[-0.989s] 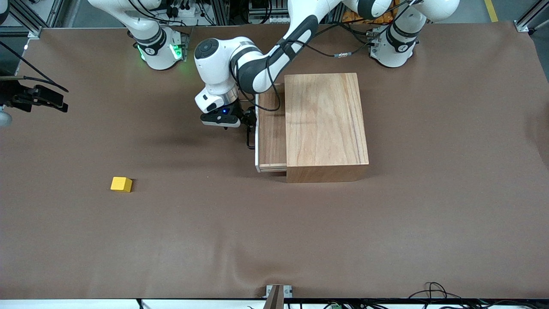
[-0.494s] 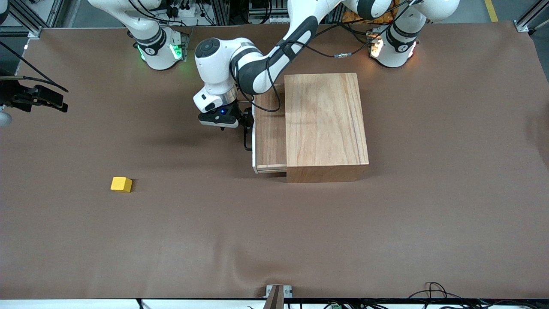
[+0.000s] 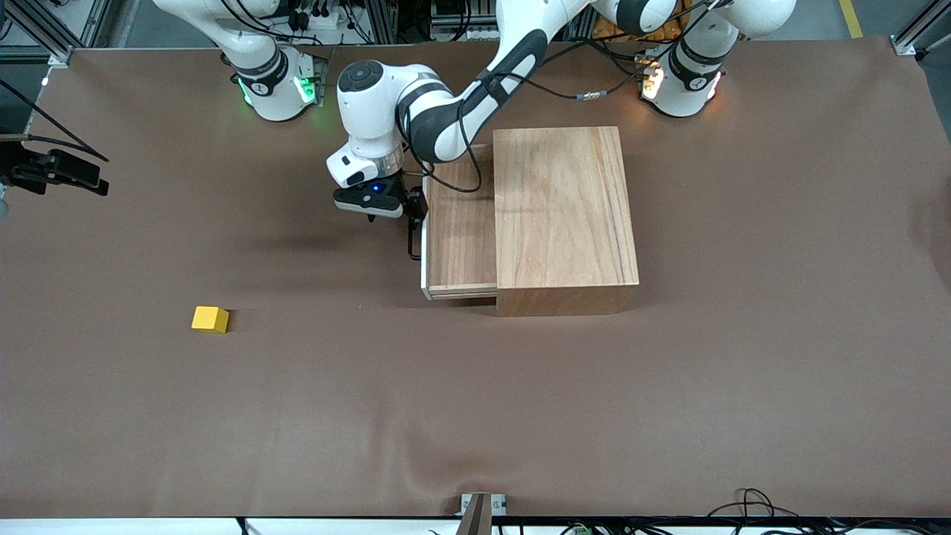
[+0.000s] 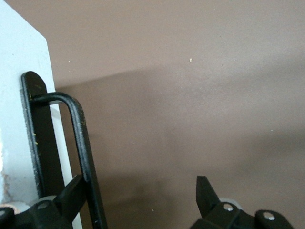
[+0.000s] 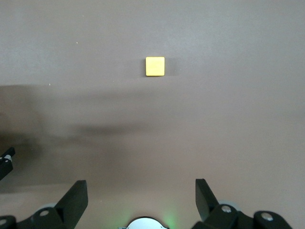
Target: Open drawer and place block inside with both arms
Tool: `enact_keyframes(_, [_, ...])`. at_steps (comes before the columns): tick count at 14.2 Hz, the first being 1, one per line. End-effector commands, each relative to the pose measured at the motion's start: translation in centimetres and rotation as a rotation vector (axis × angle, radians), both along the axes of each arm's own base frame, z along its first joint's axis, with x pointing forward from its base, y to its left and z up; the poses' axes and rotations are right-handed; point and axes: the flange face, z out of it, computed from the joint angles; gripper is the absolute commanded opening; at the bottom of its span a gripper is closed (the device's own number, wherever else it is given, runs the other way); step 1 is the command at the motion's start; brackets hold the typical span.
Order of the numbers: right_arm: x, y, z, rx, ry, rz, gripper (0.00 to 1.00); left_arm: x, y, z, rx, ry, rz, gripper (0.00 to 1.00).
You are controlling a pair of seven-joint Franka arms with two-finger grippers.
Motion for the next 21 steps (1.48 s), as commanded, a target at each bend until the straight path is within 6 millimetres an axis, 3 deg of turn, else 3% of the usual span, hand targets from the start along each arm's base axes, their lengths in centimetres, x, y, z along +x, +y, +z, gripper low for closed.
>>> enact_keyframes(1, [0.1, -0.3, -0.3, 0.011, -0.005, 0.01, 1.0, -0.4, -0.9, 0.1, -0.053, 0.013, -0.007, 1.0])
enact_keyframes(4, [0.1, -0.3, -0.3, 0.011, -0.003, 0.008, 1.0, -0.6, -1.1, 1.5, -0.077, 0.022, -0.003, 1.0])
enact_keyframes(7, [0.2, -0.3, -0.3, 0.012, -0.002, 0.008, 1.0, -0.7, -0.8, 6.2, -0.109, 0.016, 0.003, 1.0])
enact_keyframes(10, [0.2, -0.4, -0.5, 0.012, 0.0, 0.008, 1.0, -1.3, 0.1, 8.7, -0.061, 0.041, 0.011, 1.0])
enact_keyframes(12, [0.2, -0.4, -0.7, 0.012, 0.001, 0.006, 1.0, -1.5, 1.4, 11.6, -0.016, 0.065, 0.028, 1.0])
enact_keyframes(16, [0.4, -0.5, -1.1, 0.011, -0.005, 0.006, 1.0, -0.7, 6.6, 19.7, 0.072, 0.124, 0.079, 1.0])
enact_keyframes(18, [0.5, -0.6, -1.6, 0.011, -0.002, 0.006, 1.0, 1.3, 10.3, 23.9, 0.077, 0.143, 0.122, 1.0])
enact_keyframes(21, [0.6, -0.6, -1.8, 0.011, -0.002, 0.006, 1.0, 4.8, 16.3, 28.3, 0.106, 0.176, 0.1, 1.0])
